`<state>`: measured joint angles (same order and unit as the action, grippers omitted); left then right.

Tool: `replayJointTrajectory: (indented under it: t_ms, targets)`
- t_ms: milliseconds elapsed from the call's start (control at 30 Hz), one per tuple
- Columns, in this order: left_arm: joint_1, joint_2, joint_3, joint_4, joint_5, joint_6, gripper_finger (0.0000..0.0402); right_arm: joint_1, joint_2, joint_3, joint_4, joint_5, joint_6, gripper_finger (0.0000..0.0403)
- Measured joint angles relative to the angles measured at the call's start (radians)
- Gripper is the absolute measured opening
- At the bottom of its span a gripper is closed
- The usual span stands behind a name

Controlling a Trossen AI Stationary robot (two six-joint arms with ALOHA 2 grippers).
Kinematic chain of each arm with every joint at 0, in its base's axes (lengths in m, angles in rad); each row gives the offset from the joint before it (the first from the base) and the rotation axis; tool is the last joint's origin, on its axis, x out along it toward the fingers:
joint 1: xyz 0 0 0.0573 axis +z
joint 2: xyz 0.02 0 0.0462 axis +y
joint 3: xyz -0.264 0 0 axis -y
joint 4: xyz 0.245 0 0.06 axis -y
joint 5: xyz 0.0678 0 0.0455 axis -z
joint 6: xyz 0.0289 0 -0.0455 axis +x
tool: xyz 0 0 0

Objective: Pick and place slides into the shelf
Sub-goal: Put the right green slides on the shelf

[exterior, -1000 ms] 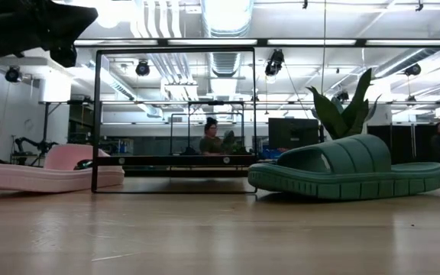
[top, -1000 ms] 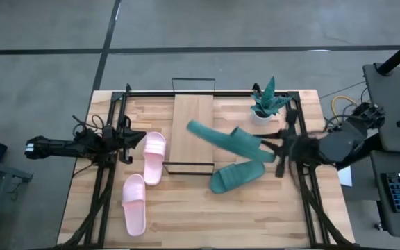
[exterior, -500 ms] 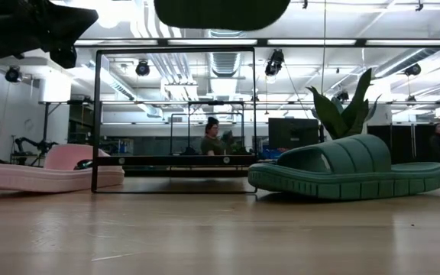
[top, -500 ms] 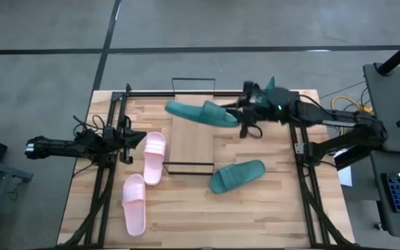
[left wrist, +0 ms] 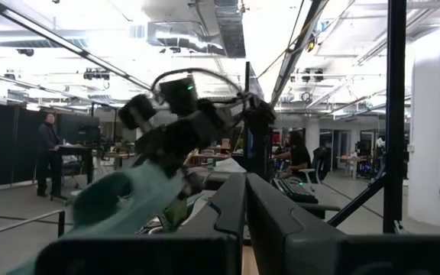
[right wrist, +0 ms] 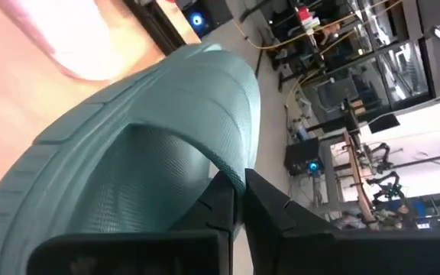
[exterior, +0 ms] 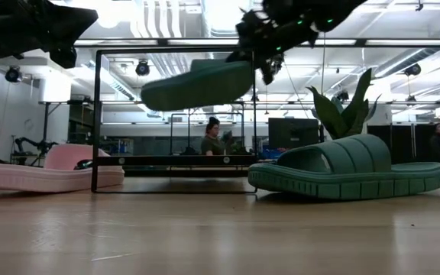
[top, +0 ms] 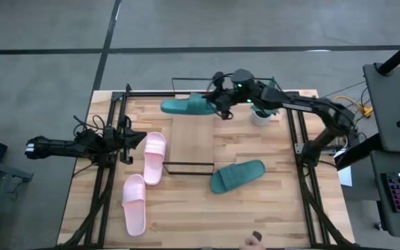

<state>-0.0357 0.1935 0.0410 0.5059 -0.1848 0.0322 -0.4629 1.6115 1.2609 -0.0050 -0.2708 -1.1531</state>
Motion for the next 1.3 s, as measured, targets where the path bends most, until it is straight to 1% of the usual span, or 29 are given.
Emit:
replayJointTrajectory:
  t_ms: [100,233,333,433,567,633,800,933,1000,1133,1200,1300]
  targets:
    - [0.000,0.002,0.000,-0.003,0.000,0.000,0.0000,-0.016,0.069,0.076,-0.028,0.001,-0.025,0.0008]
    - [0.000,0.001,0.000,-0.018,-0.002,0.000,0.0000,-0.026,0.134,0.143,-0.089,0.017,-0.110,0.0008]
    - [0.000,0.001,0.000,-0.028,-0.003,0.000,0.0000,-0.035,0.156,0.182,-0.118,0.061,-0.178,0.0008]
    - [0.000,0.003,0.000,-0.033,-0.003,0.000,0.0000,-0.054,0.175,0.210,-0.123,0.047,-0.184,0.0008]
    - [0.001,0.000,0.000,-0.039,-0.003,0.008,0.0000,-0.071,0.199,0.223,-0.157,0.054,-0.234,0.0008]
    - [0.001,0.000,0.000,-0.035,-0.003,0.008,0.0000,-0.080,0.212,0.223,-0.158,0.070,-0.252,0.0008]
    - [0.001,0.002,0.000,-0.035,-0.003,0.009,0.0000,-0.091,0.256,0.223,-0.164,0.073,-0.284,0.0008]
    - [0.001,0.002,0.000,-0.035,-0.003,0.009,0.0000,-0.092,0.293,0.221,-0.167,0.129,-0.338,0.0008]
    - [0.001,0.002,0.000,-0.036,-0.003,0.009,0.0000,-0.092,0.304,0.221,-0.161,0.134,-0.348,0.0008]
    - [0.001,0.002,0.000,-0.036,-0.003,0.009,0.0000,-0.094,0.322,0.221,-0.169,0.141,-0.339,0.0010]
    - [0.001,0.002,0.000,-0.036,-0.002,0.009,0.0000,-0.094,0.330,0.221,-0.179,0.146,-0.306,0.0018]
    - [0.001,0.002,0.000,-0.036,-0.002,0.009,0.0000,-0.094,0.335,0.221,-0.197,0.186,-0.283,0.0036]
